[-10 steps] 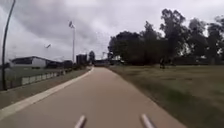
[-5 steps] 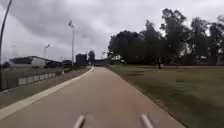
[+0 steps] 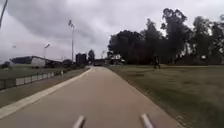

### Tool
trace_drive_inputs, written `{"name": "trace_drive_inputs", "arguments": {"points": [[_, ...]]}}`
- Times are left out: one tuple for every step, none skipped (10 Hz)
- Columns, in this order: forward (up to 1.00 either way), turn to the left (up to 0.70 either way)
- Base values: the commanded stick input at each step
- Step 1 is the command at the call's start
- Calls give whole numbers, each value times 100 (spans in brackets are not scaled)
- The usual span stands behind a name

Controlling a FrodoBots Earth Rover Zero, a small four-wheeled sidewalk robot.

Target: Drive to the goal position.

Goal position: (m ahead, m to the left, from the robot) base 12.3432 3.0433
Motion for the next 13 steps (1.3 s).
{"name": "trace_drive_inputs", "arguments": {"points": [[98, 0], [100, 0], [100, 0], [98, 0], [97, 0], [97, 0], [97, 0], [97, 0], [98, 9], [98, 38], [98, 35], [98, 30], [98, 26]]}}
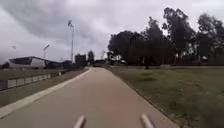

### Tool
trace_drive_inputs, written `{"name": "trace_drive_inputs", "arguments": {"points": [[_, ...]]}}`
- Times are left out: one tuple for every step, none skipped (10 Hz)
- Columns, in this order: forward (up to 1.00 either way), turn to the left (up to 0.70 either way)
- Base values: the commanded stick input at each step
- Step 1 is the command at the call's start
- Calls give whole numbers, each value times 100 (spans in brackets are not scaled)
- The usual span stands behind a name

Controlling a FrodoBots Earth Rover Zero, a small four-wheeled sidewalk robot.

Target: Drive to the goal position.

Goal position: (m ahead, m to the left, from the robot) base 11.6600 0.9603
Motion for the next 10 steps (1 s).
{"name": "trace_drive_inputs", "arguments": {"points": [[98, 27], [98, 28], [98, 0], [98, 0], [99, 0], [100, 0], [100, 0], [100, 0], [100, 0], [100, 0]]}}
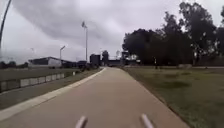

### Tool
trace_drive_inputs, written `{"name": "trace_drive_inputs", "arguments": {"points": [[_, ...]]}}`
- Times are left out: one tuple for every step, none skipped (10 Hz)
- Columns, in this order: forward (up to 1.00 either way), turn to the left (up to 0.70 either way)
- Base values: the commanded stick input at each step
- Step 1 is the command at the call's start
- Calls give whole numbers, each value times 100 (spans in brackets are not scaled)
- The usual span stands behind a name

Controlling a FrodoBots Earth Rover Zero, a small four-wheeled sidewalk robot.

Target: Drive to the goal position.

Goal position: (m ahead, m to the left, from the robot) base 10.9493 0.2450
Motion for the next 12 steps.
{"name": "trace_drive_inputs", "arguments": {"points": [[100, 0], [100, 0], [100, 0], [100, 0], [100, -6], [100, -21], [100, -38], [100, -40], [100, -40], [100, -38], [100, -30], [100, -3]]}}
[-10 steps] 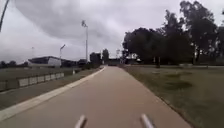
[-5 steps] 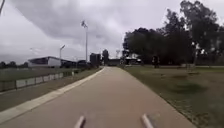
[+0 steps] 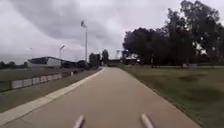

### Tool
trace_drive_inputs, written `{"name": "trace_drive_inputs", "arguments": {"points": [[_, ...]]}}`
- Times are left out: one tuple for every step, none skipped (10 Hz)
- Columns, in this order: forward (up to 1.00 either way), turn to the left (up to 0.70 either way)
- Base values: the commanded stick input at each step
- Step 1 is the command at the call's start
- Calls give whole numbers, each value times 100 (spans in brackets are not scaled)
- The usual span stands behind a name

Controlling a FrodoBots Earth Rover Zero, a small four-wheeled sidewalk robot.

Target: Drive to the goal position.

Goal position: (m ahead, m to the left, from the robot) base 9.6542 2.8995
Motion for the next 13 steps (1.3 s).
{"name": "trace_drive_inputs", "arguments": {"points": [[100, 0], [100, 0], [99, 0], [98, 0], [98, 0], [98, 0], [98, 0], [98, 0], [93, 0], [92, 0], [92, 0], [92, 0], [92, 0]]}}
